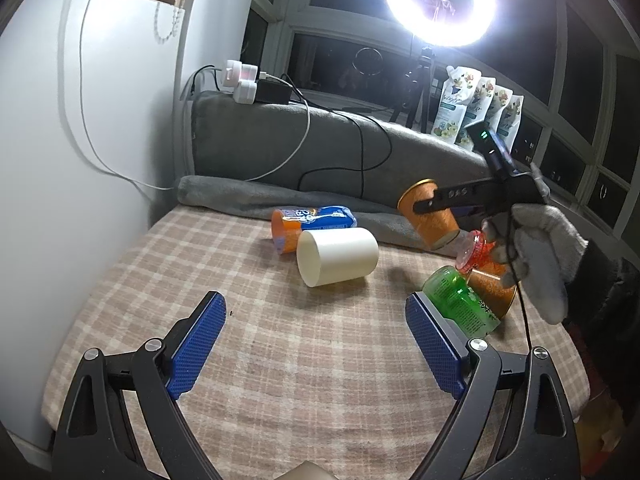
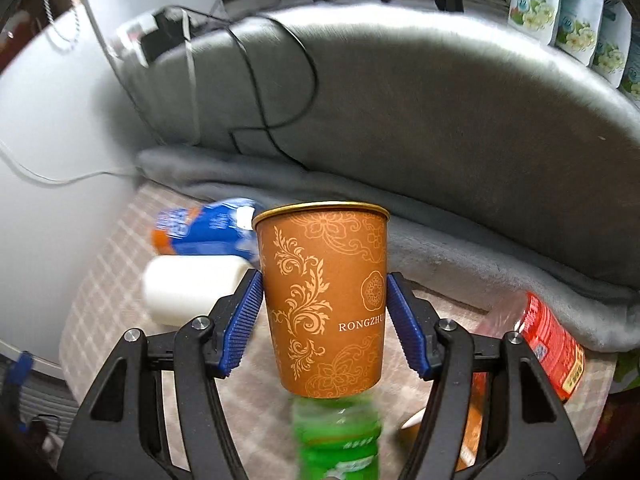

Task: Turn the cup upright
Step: 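Lift the orange cup with the right gripper and rotate it upright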

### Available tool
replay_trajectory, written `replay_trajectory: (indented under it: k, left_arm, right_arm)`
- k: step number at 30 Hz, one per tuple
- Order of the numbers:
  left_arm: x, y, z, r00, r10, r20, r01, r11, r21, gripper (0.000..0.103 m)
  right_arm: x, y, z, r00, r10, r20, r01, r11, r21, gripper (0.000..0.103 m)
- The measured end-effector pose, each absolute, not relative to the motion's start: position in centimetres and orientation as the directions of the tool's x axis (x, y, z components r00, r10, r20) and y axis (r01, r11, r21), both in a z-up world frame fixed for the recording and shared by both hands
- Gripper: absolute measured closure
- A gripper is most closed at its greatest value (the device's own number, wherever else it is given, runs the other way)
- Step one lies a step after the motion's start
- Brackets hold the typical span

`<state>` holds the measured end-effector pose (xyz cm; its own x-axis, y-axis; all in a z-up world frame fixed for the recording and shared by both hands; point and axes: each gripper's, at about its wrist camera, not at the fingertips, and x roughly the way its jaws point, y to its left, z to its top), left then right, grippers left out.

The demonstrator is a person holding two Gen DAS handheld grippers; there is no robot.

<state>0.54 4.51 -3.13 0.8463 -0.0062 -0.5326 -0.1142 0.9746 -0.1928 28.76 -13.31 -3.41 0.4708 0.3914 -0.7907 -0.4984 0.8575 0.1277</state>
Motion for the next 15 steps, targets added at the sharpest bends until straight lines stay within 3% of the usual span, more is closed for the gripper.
replay_trajectory:
  k: [15]
  left_arm:
    - [-0.3,4.0,-3.4,0.831,-0.058,-0.553,-0.082,0.971,-0.225,0.013]
  right_arm:
    - [17.0,-14.9,-4.1,0.4,0.543,-0.739,-0.511,0.801,0.312,0.037]
